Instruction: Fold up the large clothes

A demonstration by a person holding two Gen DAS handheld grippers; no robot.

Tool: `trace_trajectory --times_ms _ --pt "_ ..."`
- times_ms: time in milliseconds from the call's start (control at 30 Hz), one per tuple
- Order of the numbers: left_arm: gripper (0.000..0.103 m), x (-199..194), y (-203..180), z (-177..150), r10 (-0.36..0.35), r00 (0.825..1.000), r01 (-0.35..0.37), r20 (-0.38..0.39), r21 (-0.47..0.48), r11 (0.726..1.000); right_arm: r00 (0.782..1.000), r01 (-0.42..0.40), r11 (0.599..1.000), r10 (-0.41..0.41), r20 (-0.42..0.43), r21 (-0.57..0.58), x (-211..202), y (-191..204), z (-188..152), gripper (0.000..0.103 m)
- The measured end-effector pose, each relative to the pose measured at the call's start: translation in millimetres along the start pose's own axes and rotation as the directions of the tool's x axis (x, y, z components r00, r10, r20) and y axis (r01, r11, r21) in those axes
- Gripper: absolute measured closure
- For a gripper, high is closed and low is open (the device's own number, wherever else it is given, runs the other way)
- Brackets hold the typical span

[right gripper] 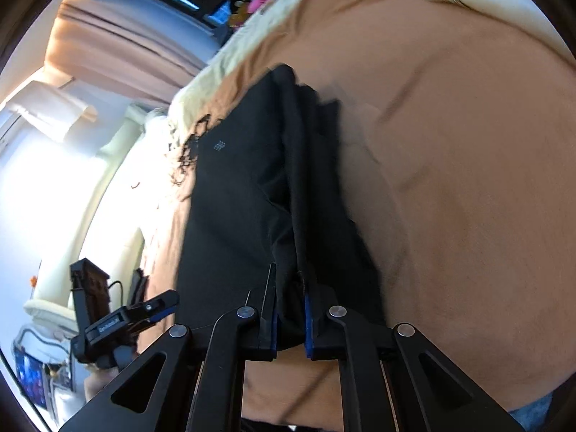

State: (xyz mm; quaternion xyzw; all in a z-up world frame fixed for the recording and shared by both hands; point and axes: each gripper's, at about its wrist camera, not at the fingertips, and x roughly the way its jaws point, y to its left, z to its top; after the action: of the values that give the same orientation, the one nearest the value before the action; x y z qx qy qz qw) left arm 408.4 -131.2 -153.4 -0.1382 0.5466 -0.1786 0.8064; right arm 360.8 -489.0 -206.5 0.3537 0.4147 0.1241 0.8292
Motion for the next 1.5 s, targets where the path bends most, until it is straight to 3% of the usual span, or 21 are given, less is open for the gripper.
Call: trace_trajectory --times_ms 167,367,433,467,533,733,833,1000,1300,1400,1500 --pt "0.04 -1.4 -4.4 -3.6 0.002 1.0 -0.002 -0.009 0.032 0.999 0.999 0.042 0.999 -0.042 0.007 -0.028 -3.6 3.6 -8.8 0.095" --pt "0.04 -7.6 -1.3 17.1 0.011 1.0 -0.012 0.02 0.044 0.999 0.998 0.053 0.997 -0.054 -0.021 -0.054 -6.0 14.9 -6.3 0.092" --pt "0.04 -6.3 2.4 27.0 -0.015 1.0 0.015 0.023 0.026 1.0 0.998 0.062 0.997 -0.062 -0.015 -0.053 -12.5 17.3 2.0 0.066" --pt "0.04 -5.7 5.0 32.6 -0.025 0.999 0.024 0.023 0.014 1.0 0.998 0.064 0.996 -0.064 0.0 -0.062 -17.5 16.3 6.3 0.059" --pt "0.04 -3.7 9.0 42.1 -0.027 0.999 0.027 0.029 0.0 1.0 0.998 0.053 0.995 -0.051 0.024 -0.084 -22.9 18.9 20.4 0.034" --pt "0.04 5.2 14.9 69.1 -0.021 0.998 0.022 0.056 -0.025 0.999 1.0 0.025 0.994 -0.025 -0.004 -0.105 -8.9 17.8 67.5 0.029" --pt "0.04 7.2 23.2 78.6 -0.023 0.998 0.026 0.063 -0.033 0.999 1.0 -0.013 0.994 0.01 -0.03 -0.108 5.4 18.5 88.7 0.015" --pt "0.04 13.8 34.1 92.3 -0.037 0.997 0.04 0.061 -0.041 0.998 0.998 -0.025 0.994 0.018 -0.064 -0.102 37.5 18.5 122.3 0.013" --pt "0.041 30.5 38.5 123.7 -0.056 0.997 0.058 0.062 -0.047 0.997 0.989 -0.042 0.997 0.032 -0.143 -0.064 86.8 9.8 149.8 0.013" --pt "0.052 36.0 35.5 132.5 -0.073 0.996 0.074 0.057 -0.029 0.997 0.985 -0.072 0.997 0.069 -0.16 -0.014 96.5 -0.2 152.0 0.013" --pt "0.052 41.4 33.7 139.7 -0.071 0.996 0.073 0.052 -0.032 0.997 0.979 -0.103 0.995 0.105 -0.173 0.017 102.3 -7.9 151.9 0.013"
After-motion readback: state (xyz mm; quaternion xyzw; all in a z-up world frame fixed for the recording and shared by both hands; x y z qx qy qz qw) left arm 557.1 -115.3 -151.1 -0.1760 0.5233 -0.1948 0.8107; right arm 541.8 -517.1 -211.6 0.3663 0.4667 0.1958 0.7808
